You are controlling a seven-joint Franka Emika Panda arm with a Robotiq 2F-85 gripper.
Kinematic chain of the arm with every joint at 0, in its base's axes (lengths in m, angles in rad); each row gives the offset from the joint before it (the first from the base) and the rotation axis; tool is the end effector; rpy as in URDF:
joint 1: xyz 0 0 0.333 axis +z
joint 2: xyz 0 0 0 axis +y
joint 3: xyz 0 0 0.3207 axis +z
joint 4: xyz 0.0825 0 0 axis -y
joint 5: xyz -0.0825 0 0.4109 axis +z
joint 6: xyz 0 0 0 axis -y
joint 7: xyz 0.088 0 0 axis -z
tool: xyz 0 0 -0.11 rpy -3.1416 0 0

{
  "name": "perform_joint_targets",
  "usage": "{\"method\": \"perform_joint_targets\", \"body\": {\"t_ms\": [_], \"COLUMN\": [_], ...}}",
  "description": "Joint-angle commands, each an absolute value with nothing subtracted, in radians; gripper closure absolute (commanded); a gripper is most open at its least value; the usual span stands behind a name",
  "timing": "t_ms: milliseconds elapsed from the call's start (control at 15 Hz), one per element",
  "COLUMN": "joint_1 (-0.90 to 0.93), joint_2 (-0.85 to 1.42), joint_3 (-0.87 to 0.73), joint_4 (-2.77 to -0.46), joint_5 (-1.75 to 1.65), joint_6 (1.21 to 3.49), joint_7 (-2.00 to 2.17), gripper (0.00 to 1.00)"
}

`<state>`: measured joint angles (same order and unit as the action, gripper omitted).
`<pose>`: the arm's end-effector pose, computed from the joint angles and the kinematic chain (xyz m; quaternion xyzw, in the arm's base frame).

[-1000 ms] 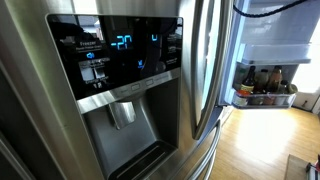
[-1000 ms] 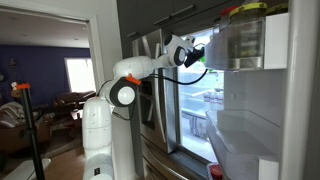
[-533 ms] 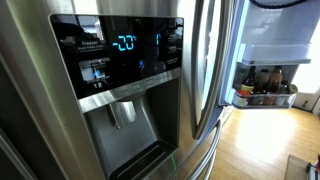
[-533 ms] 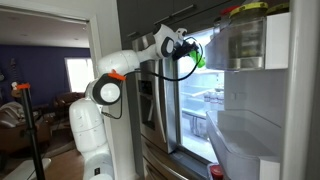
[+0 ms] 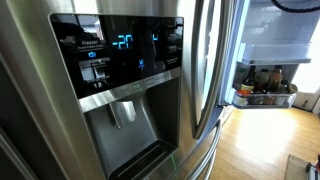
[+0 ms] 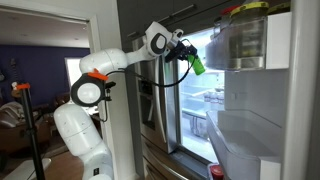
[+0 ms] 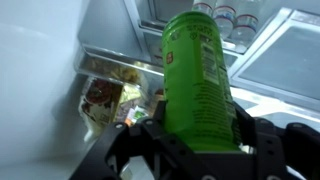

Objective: Put the green bottle on top tray of fridge, then put it on the top fridge side rack

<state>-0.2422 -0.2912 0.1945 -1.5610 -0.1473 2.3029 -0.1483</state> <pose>0.4980 -0.0007 0.8807 0.8638 0.0696 0.4773 0.1453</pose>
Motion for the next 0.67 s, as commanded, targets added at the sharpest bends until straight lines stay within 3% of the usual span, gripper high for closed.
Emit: {"method": "perform_joint_targets", "body": {"t_ms": [0, 600], "joint_1": [-0.217, -0.236], "joint_2": [-0.370, -0.527], "joint_3": [0.118, 0.074], "joint_4": [-1.683, -1.848], "joint_5": [-0.289, -0.397], "joint_6": [2.223, 1.945], "joint_7": [-0.018, 0.290], "gripper": [0.63, 0.63]}}
